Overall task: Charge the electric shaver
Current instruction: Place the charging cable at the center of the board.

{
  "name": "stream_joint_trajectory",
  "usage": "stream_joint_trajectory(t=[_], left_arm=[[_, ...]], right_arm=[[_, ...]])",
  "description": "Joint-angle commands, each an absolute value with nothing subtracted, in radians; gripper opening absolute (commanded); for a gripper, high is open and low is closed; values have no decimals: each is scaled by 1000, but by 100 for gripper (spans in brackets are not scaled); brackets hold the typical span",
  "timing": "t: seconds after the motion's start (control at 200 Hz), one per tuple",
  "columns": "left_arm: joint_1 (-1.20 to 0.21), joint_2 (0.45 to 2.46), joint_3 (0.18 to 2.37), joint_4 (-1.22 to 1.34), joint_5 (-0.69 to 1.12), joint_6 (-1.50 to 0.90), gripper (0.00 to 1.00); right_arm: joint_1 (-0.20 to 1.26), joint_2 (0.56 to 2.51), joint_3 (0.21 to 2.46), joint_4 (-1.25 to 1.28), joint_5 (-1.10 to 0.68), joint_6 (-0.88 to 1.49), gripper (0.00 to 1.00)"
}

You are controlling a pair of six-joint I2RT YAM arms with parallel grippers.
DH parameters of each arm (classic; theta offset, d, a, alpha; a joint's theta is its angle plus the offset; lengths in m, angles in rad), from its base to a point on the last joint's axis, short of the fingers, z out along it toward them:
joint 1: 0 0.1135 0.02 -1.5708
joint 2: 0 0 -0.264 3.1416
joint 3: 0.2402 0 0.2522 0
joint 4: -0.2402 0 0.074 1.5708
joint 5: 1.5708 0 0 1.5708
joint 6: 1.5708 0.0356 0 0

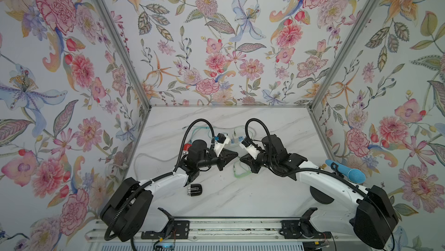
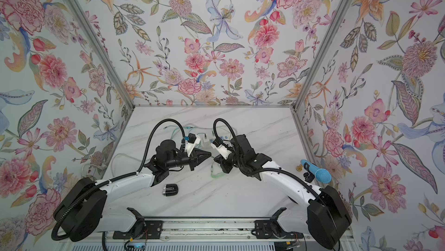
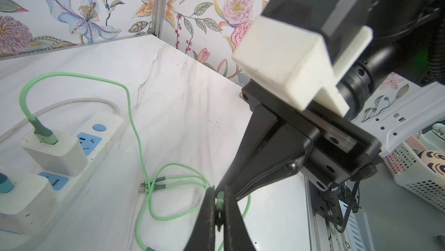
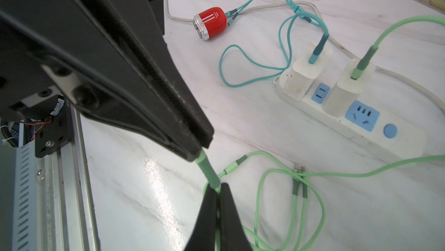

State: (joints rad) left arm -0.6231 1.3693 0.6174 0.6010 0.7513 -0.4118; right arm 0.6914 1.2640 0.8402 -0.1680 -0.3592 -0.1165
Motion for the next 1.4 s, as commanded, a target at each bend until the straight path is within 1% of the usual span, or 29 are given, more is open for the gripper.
stream_joint_trajectory(t=[0.0, 0.315, 0.38, 0.465, 0.49, 0.51, 0.571, 0.726, 0.871, 1.136, 1.341, 1.396], left_arm=[[-628, 1383, 637, 588, 776, -399, 0], [-627, 1400, 650, 570, 764, -391, 0], [-628, 1402, 653, 560, 755, -386, 19], [-628, 1395, 652, 553, 743, -378, 33], [-627, 1392, 651, 549, 736, -374, 36], [-626, 1388, 650, 547, 734, -372, 37], [-625, 1376, 647, 536, 725, -365, 40], [-609, 1345, 637, 517, 705, -354, 42], [-587, 1321, 625, 509, 690, -350, 41], [-570, 1296, 603, 511, 678, -350, 42], [-556, 1276, 583, 514, 670, -353, 42], [-556, 1278, 583, 515, 671, -353, 42]], right_arm=[[673, 1229, 827, -144, -326, -127, 0], [660, 1228, 797, -137, -311, -124, 0], [655, 1226, 785, -140, -312, -122, 0], [655, 1221, 765, -138, -287, -110, 0], [655, 1220, 758, -136, -268, -101, 0], [627, 1221, 752, -135, -249, -94, 0], [610, 1217, 733, -134, -197, -72, 0], [570, 1218, 679, -140, -74, 29, 0], [562, 1207, 648, -163, 62, 121, 0], [539, 1241, 660, -183, 174, 204, 0], [505, 1271, 666, -186, 190, 241, 0], [499, 1284, 671, -187, 190, 246, 3]])
